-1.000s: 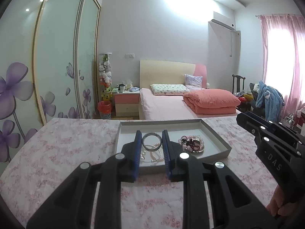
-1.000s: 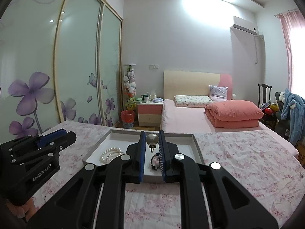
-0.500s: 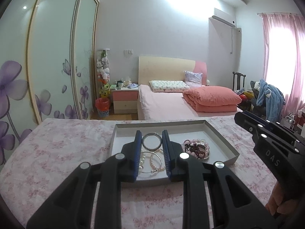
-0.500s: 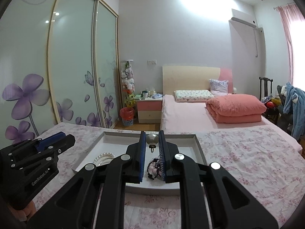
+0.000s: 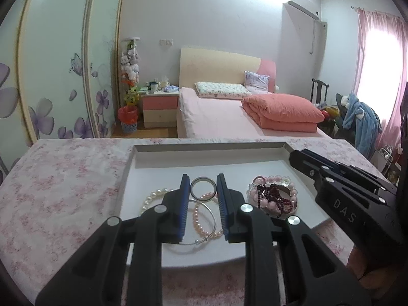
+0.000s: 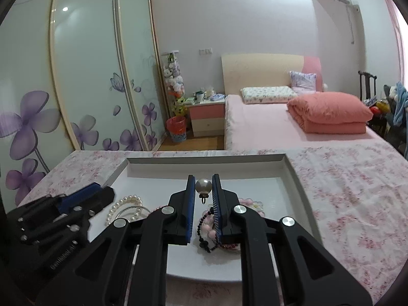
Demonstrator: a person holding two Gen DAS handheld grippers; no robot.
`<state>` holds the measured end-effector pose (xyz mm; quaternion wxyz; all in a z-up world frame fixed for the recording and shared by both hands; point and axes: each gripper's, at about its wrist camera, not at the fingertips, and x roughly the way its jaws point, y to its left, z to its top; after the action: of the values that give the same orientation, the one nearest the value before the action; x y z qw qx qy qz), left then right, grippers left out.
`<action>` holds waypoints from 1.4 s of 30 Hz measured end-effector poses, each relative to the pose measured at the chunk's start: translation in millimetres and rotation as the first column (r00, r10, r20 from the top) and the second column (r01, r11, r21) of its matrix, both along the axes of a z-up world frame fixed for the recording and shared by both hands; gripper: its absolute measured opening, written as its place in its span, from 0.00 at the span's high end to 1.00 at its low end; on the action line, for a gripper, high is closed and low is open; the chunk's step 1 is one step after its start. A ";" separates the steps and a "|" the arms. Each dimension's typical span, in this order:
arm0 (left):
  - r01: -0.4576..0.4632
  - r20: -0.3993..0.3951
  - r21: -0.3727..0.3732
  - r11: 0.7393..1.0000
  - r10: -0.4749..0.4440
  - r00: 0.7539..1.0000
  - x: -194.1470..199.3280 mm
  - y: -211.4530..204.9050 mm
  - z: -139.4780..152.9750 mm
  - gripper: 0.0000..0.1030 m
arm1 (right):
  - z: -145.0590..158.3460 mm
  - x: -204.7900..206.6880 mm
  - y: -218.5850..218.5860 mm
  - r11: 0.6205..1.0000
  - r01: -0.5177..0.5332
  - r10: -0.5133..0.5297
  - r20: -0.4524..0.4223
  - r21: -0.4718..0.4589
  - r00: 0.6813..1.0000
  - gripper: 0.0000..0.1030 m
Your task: Organize jewelry
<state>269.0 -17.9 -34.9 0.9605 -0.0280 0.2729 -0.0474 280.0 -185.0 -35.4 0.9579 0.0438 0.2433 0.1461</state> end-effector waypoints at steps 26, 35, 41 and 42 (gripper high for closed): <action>-0.124 0.144 -0.106 0.987 0.138 0.980 -156.2 65.3 63.1 0.30 | 50.9 -142.9 -51.4 0.992 0.078 -0.084 0.055 0.098 0.995 0.14; -0.182 0.174 -0.034 0.983 0.185 0.967 -203.2 56.8 53.2 0.04 | 38.6 -189.0 -35.2 0.992 0.117 -0.111 0.114 -0.050 0.987 0.02; -0.185 0.188 0.019 0.983 0.178 0.966 -225.2 46.5 49.4 0.04 | 37.0 -207.6 -33.4 0.995 0.094 -0.087 0.152 -0.041 0.985 0.02; -0.190 0.194 0.036 0.981 0.179 0.964 -228.6 43.6 48.4 0.04 | 37.0 -211.2 -33.1 0.995 0.095 -0.087 0.162 -0.041 0.983 0.02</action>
<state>40.4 25.8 13.4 0.9828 -0.0227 0.1774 0.0472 68.8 -218.1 1.5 0.9807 0.0199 0.1669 0.0994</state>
